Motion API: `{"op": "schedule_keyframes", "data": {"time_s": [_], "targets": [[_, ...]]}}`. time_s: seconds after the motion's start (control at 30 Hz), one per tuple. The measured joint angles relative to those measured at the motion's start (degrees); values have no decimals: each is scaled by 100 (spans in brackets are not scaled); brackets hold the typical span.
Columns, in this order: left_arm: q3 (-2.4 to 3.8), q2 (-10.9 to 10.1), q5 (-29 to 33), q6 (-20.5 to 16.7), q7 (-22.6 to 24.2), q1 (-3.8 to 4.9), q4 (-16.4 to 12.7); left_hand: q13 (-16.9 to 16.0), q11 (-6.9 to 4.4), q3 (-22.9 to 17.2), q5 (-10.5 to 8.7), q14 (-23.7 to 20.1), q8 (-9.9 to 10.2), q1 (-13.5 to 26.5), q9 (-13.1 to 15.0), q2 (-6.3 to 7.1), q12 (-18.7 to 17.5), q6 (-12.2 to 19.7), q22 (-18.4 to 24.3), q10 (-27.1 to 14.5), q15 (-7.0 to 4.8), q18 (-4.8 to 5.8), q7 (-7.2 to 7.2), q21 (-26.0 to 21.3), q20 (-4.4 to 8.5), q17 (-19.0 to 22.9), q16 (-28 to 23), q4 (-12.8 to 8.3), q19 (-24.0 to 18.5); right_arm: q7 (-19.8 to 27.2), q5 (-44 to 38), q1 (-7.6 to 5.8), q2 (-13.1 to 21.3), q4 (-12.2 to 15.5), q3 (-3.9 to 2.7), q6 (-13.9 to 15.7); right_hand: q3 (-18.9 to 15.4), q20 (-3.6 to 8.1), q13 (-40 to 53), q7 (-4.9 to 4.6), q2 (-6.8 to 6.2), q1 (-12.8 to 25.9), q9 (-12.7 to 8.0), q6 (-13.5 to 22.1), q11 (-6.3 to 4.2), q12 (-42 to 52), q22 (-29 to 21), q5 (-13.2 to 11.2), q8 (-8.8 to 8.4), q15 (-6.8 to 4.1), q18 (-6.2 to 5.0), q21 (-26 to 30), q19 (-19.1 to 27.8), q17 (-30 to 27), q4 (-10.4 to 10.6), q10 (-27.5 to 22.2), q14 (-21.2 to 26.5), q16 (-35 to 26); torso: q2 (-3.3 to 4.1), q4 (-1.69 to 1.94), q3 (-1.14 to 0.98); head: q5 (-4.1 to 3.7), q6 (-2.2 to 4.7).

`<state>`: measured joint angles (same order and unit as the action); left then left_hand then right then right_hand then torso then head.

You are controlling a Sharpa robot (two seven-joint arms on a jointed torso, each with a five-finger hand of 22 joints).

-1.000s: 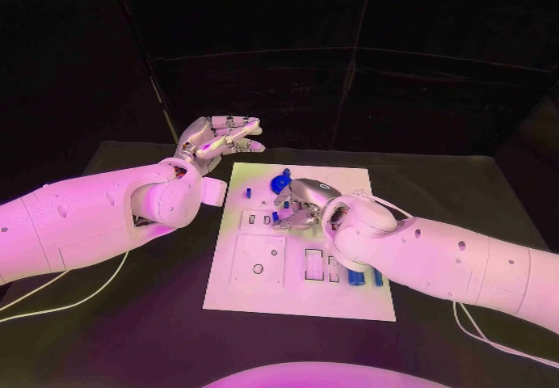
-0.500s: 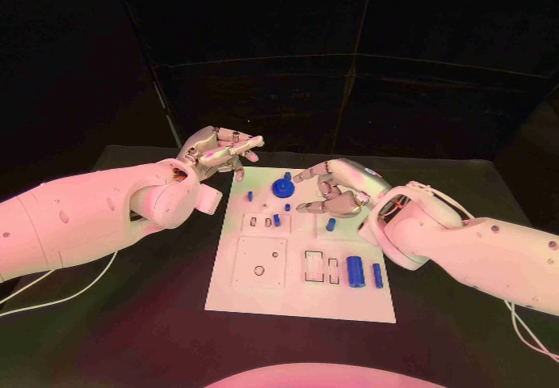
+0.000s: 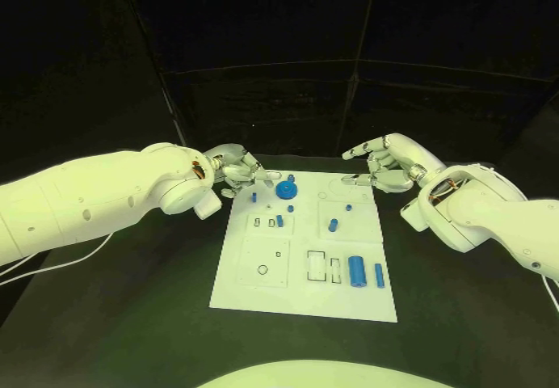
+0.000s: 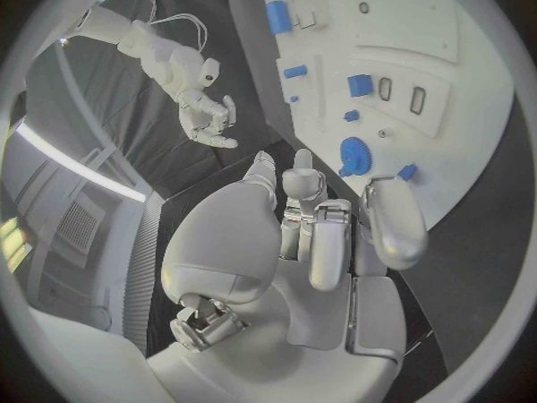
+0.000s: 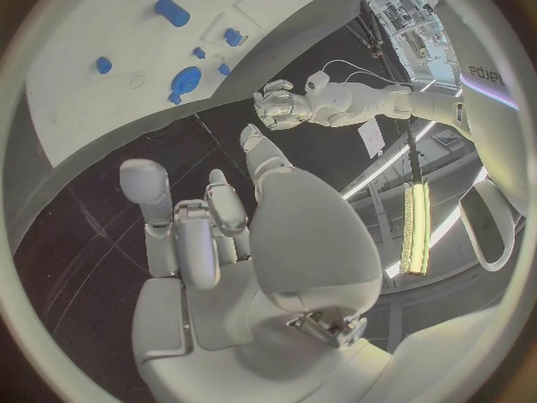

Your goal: Assemble the parts on the task board

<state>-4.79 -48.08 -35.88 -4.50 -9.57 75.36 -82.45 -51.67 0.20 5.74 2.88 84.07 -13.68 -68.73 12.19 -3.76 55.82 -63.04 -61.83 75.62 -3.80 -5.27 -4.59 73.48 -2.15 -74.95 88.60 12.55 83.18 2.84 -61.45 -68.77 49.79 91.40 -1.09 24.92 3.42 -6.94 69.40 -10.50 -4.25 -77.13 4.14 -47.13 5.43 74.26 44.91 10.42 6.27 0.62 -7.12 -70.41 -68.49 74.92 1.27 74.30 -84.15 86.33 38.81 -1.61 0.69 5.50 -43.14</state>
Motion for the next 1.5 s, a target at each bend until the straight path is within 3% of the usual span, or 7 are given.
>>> {"op": "schedule_keyframes", "data": {"time_s": [0.07, 0.2, 0.33, 0.43, 0.5, 0.9, 1.5], "targets": [[-25, 121, -320, 173, -335, 53, 68, -291, -2, 91, 0, 0, -129, 78, 102, 30, 287, 21, -113, 2, 0, 0, 21, 75, 20, 0, 34, 91, 20, -15, 92, -13, 5, -34, 0, -16, -6, 0, 0, -6, 9, 9, 0, -5, 0, 0, -14, 25, 20, 0, -1, 13, 0, 0, 6, 0, 0, 0, -14, 1, -14, 10, -9], [-143, 376, -881, 452, -886, 123, 208, -623, -63, 294, 0, -3, -416, 102, 350, 112, 613, 22, -301, 6, -40, 0, 66, 197, 51, 0, 83, 116, 52, -65, 215, -30, 11, -74, 0, -48, -21, 21, 0, -6, 7, 7, 0, -6, -2, 0, -25, 80, 67, 0, 1, 13, 20, 0, 21, 2, 0, -34, -30, 2, -36, 36, -16], [-218, 618, -1223, 607, -1253, 166, 327, -796, -63, 449, 0, -2, -642, 111, 589, 130, 772, 123, -458, 4, -40, 0, 114, 297, 52, 1, 123, 187, 52, -125, 276, -37, 9, -100, -1, -71, -35, 20, 0, 15, 7, 7, -1, -26, -22, 0, -31, 106, 71, 0, 1, 14, 20, 0, 35, 22, 0, -34, -32, 2, -42, 52, -34], [-261, 795, -1403, 690, -1478, 183, 424, -893, -83, 527, 0, -2, -768, 111, 726, 130, 868, 195, -560, 24, -40, 89, 132, 354, 52, 1, 123, 256, 52, -170, 304, -42, 0, -112, -1, -82, -35, 21, 0, 15, 7, 7, -1, -26, -22, 0, -41, 106, 71, 0, 0, 14, 20, 0, 35, 22, 0, -34, -33, 1, -42, 62, -44], [-283, 908, -1501, 743, -1618, 187, 488, -949, -83, 589, 0, -2, -838, 138, 808, 103, 915, 232, -624, 24, -40, 90, 135, 400, 52, 1, 123, 287, 52, -193, 314, -46, -6, -120, -1, -87, -35, 21, 0, 15, 7, 7, -1, -26, -22, 0, -44, 129, 85, 0, 0, 14, 20, -1, 35, 22, 0, -34, -32, 1, -42, 67, -54], [-337, 1295, -1752, 1042, -2119, 201, 786, -1018, -103, 683, 0, -22, -1009, 180, 1021, 61, 954, 338, -717, 44, -60, 89, 133, 442, 71, 1, 123, 348, 71, -309, 335, -64, -45, -152, 0, -103, -76, 20, -5, 15, 7, 7, 3, -26, -21, 0, -63, 183, 124, 0, 0, 35, 20, -1, 44, 22, 0, -34, -32, 1, -36, 77, -105], [-344, 1540, -1914, 1461, -2372, 202, 960, -1076, -103, 753, 0, -2, -1129, 204, 1182, 37, 1015, 400, -817, 44, -80, 88, 153, 496, 71, 2, 123, 356, 71, -385, 338, -69, -81, -192, 0, -120, -101, 20, -5, 15, 7, 7, 2, -25, -21, 0, -72, 223, 133, 0, 0, 35, 20, -1, 69, 22, 0, -34, -31, 2, -32, 85, -146]]}}
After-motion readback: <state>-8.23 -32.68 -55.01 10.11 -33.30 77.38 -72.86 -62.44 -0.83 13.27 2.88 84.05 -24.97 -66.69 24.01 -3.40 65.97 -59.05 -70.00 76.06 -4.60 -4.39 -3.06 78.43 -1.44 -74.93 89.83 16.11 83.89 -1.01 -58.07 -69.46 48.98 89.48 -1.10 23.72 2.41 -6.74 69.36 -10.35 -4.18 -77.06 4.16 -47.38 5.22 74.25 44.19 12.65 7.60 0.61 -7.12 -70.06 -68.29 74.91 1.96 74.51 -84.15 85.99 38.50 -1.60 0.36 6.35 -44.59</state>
